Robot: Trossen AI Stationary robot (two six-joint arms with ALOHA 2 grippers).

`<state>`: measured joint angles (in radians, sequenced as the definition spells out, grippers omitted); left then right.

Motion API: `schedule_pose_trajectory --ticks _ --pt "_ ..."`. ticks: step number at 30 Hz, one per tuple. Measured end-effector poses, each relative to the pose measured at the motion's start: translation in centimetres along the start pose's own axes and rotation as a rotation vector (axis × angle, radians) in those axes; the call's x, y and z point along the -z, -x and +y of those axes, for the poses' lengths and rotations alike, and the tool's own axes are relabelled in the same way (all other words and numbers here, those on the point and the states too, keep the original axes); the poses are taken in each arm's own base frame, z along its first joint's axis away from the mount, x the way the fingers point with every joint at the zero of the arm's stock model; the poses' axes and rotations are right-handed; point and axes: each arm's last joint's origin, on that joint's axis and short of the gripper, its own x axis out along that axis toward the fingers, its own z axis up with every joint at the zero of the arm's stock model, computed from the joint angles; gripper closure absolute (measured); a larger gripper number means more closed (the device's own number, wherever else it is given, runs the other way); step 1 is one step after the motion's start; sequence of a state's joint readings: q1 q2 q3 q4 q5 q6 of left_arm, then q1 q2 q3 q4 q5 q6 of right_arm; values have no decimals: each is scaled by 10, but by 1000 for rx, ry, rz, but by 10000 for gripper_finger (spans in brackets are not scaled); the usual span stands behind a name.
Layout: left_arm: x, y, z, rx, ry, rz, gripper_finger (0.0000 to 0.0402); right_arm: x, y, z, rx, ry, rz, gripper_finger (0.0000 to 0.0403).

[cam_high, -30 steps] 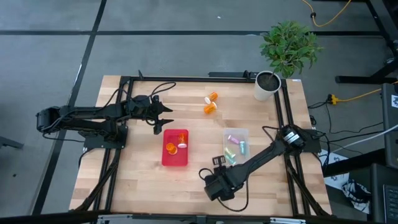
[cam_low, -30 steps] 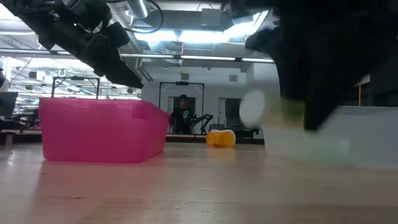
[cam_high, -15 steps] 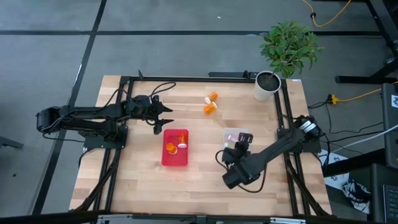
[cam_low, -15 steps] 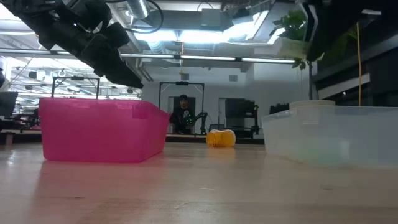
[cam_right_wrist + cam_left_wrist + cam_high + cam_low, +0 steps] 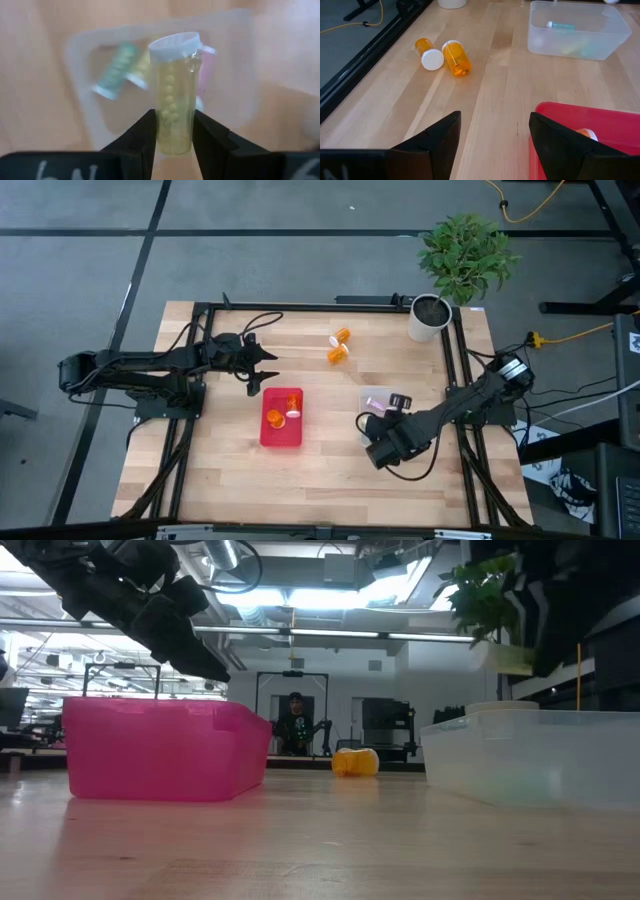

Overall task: Pick and place medicine bottles into bin by pill shape (circle, oval)
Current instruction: Put the small yellow pill bottle into the white bin, then put the large orange pill bottle into the red bin

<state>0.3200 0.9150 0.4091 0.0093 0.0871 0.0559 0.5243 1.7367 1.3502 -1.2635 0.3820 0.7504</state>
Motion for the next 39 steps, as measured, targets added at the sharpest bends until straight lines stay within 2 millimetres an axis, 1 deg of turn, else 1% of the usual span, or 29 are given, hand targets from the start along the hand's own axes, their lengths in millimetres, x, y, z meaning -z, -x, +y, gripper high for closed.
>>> schedule_pose_trajectory --ticks 2,4,9,15,19,26,29,32,39 --pt "0 0 0 0 0 1 172 -2 -2 2 -42 14 -14 289" --pt "0 0 0 0 0 0 172 -2 -3 2 -39 24 -25 289" --pt "0 0 0 0 0 0 172 -4 -4 -1 -31 -36 -17 289" --pt "0 0 0 0 0 1 172 -3 -5 -4 -18 -60 15 287" --pt "0 0 0 0 0 0 172 -2 -5 -4 -44 -87 50 267" --pt "0 0 0 0 0 1 172 -2 -5 -4 -50 -79 56 215" --pt "0 0 0 0 0 0 172 -3 -4 -5 -22 -45 29 202" --pt "0 0 0 0 0 0 172 -4 -4 -6 21 -4 -15 199" --pt "0 0 0 0 1 1 172 -11 -4 -11 191 -43 -192 198"
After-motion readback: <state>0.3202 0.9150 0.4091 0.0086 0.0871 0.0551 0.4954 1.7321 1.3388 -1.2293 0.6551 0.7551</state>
